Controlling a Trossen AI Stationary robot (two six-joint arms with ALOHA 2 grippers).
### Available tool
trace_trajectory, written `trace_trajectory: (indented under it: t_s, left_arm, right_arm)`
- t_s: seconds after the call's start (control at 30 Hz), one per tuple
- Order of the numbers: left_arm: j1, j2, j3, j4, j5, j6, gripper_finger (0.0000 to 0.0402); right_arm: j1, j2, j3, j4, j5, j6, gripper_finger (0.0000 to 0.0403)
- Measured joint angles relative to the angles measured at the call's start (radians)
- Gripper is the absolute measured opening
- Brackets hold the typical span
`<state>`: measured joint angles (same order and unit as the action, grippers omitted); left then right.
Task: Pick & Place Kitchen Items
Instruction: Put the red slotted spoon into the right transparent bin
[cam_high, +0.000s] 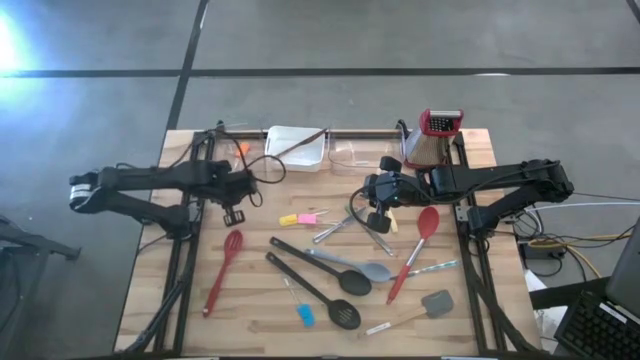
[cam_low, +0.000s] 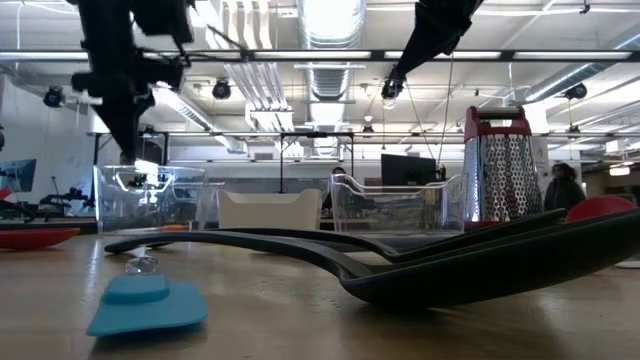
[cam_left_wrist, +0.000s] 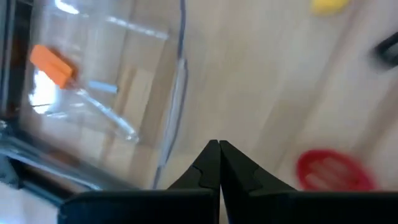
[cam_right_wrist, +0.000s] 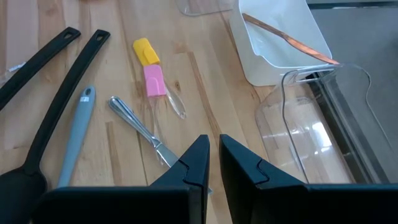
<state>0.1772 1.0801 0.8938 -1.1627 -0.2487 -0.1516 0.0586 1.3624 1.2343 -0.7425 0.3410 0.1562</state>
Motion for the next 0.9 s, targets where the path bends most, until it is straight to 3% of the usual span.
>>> trace_trajectory:
  t_s: [0.2, 0.63, 0.77, 0.9]
  left_arm:
    - [-0.125, -0.059, 0.038, -0.002, 0.103, -0.226, 0.0001]
    - [-0.622, -0.041, 0.036, -0.012, 0.05, -0.904, 0.0002]
    - [-0.705, -0.037, 0.036, -0.016, 0.076, -1.041, 0.0011]
    - [-0.756, -0.037, 0.034, -0.016, 0.074, -1.098, 0.0046]
  right_arm:
    - [0.0, 0.0, 0.0, 0.0, 0.0, 0.0, 0.0034]
    - [0.0, 0.0, 0.0, 0.0, 0.0, 0.0, 0.0034]
    - [0.0, 0.0, 0.0, 0.0, 0.0, 0.0, 0.0034]
    - [0.0, 0.0, 0.0, 0.0, 0.0, 0.0, 0.0034]
